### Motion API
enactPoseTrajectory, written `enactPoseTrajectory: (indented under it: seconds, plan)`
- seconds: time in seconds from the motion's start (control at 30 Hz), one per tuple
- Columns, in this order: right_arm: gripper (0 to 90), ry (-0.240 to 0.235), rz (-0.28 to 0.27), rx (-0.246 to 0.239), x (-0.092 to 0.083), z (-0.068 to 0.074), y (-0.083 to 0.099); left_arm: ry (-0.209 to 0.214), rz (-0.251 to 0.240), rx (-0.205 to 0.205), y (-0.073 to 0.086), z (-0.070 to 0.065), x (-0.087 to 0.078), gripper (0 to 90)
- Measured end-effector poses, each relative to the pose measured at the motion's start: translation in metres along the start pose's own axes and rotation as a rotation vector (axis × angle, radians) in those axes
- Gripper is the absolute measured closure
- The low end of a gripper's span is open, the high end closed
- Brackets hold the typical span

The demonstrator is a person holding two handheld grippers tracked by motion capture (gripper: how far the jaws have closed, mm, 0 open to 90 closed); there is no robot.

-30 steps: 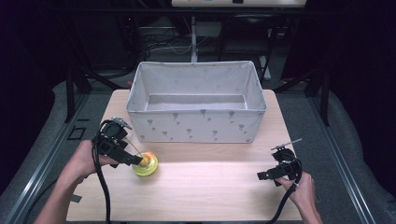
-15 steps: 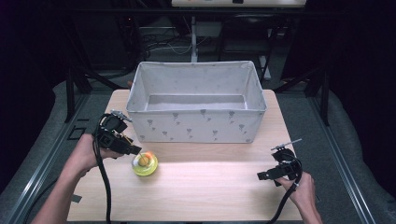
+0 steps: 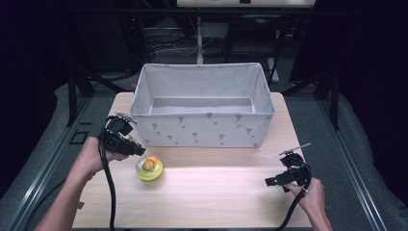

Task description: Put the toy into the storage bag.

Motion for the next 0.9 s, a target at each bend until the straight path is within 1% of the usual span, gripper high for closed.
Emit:
enactPoseTrajectory:
  seconds: [0.07, 0.13, 0.17, 0.2, 0.23, 0.3, 0.47, 0.6, 0.67, 0.7, 0.73, 0.8, 0.83, 0.9]
  plan:
    - [11.0, -0.009, 0.001, 0.001, 0.0, 0.0003, 0.0001, 0.005, -0.009, -0.006, -0.0005, 0.0001, 0.0001, 71.2]
    - [11.0, -0.009, 0.002, 0.0, 0.0005, 0.0003, 0.0, 0.002, -0.007, -0.006, -0.0008, 0.0003, 0.0003, 71.3]
    - [11.0, -0.006, 0.007, -0.004, 0.0005, -0.0001, 0.0003, 0.003, -0.016, -0.008, -0.0015, 0.0003, 0.0, 71.9]
    - [11.1, -0.008, 0.002, 0.0, 0.001, 0.0007, 0.0, 0.003, -0.017, -0.008, -0.0018, 0.0003, 0.0, 73.3]
    - [11.0, -0.01, 0.009, -0.003, 0.0012, 0.0008, 0.0003, 0.004, -0.02, -0.007, -0.002, 0.0002, 0.0, 76.4]
    - [11.0, -0.001, 0.011, -0.003, 0.002, 0.0004, 0.0006, 0.007, -0.027, -0.007, -0.0026, 0.0002, 0.0, 80.8]
    - [11.0, -0.003, 0.017, -0.007, 0.0022, -0.0004, 0.0009, 0.023, -0.043, -0.003, -0.0036, -0.0012, 0.0003, 85.3]
    - [11.2, -0.001, 0.018, -0.005, 0.0029, 0.0, 0.001, 0.035, -0.053, 0.005, -0.0047, -0.0033, 0.0009, 87.3]
    - [11.3, -0.002, 0.025, -0.011, 0.0025, -0.0007, 0.0015, 0.033, -0.061, 0.006, -0.0047, -0.0035, 0.0012, 87.6]
    - [11.3, -0.002, 0.024, -0.011, 0.0026, -0.001, 0.0016, 0.04, -0.058, 0.013, -0.0042, -0.004, 0.0014, 87.7]
    - [11.3, -0.003, 0.024, -0.01, 0.0027, -0.0011, 0.0017, 0.036, -0.061, 0.019, -0.0038, -0.0041, 0.0012, 87.7]
    - [11.4, -0.002, 0.027, -0.01, 0.003, -0.0014, 0.002, 0.04, -0.061, 0.026, -0.0028, -0.0046, 0.0006, 87.8]
    - [11.4, 0.002, 0.027, -0.008, 0.0033, -0.0014, 0.002, 0.033, -0.062, 0.024, -0.0023, -0.004, 0.0003, 87.8]
    - [11.4, -0.006, 0.032, -0.005, 0.0038, -0.0004, 0.0022, 0.029, -0.069, 0.019, -0.0009, -0.0025, -0.0009, 87.8]
Point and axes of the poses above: each handheld gripper's, and its own axes: x roughly forward along the jaws, y roughly out of its underside, z roughly to its left, the point moved 7 cm from there along x, roughly forward along the jaws, and after that the axes turned 11 degrees about z, right-handed, at the moved point
